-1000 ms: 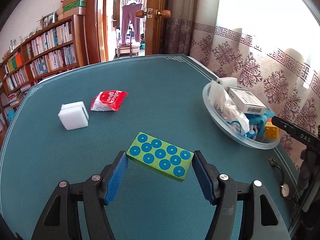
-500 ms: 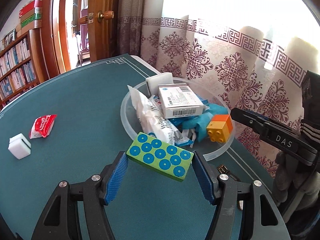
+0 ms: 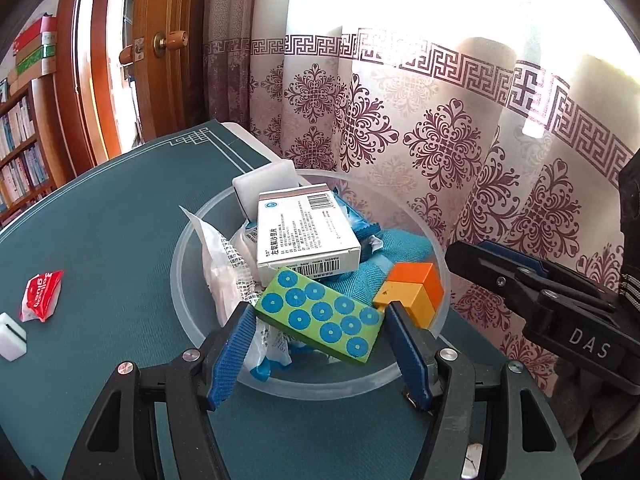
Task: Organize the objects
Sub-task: 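Carry the green Lego brick into the bowl with the left gripper and release it, then open the right gripper to release the orange-yellow brick in the bowl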
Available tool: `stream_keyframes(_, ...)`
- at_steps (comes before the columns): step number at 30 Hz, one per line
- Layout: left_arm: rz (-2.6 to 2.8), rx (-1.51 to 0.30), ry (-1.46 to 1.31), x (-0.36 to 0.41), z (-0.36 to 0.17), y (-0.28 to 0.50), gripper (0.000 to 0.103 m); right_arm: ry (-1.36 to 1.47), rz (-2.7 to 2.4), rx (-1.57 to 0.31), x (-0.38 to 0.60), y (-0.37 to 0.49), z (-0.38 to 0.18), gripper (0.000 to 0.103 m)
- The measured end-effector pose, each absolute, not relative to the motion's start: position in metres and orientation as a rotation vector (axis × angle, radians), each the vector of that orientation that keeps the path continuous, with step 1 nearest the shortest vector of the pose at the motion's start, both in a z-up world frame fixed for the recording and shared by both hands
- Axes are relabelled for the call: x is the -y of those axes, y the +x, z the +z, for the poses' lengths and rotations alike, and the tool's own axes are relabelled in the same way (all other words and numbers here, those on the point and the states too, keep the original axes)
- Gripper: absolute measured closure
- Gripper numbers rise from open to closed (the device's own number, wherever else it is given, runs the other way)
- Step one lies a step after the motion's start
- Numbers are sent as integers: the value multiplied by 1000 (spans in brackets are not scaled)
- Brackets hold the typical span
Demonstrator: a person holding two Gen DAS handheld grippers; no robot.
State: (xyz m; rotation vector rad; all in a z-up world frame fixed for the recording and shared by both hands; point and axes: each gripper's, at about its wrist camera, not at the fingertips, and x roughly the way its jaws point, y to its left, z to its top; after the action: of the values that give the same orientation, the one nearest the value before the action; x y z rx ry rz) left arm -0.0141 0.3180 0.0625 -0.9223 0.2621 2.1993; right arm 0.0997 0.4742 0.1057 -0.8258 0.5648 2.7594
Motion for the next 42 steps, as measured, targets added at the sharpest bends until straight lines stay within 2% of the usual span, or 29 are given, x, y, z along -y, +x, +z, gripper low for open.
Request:
stream_keyframes(1, 2199, -258, -924, -318, 62, -15, 32, -824, 2758, -567, -475, 100, 106, 49)
stream_keyframes(3, 2202, -247, -928, -317, 61, -16, 22, -824, 2756, -570, -475, 100, 106, 50)
stream_keyframes(11, 2244, -233, -950, -301, 57, -17, 22, -827, 2762, -562, -472, 100, 105, 50)
stream_keyframes(23, 2362, -247, -944, -277, 58, -16, 6, -853, 2786, -542, -458, 96, 104, 50)
stream_keyframes(36, 2461, -198, -999, -239, 52, -26, 3, -865, 2833, -523, -438, 98, 111, 48)
stream_keyframes(42, 2537, -193, -1007, -216, 51, -32, 2, -886, 2868, -516, -424, 98, 111, 37)
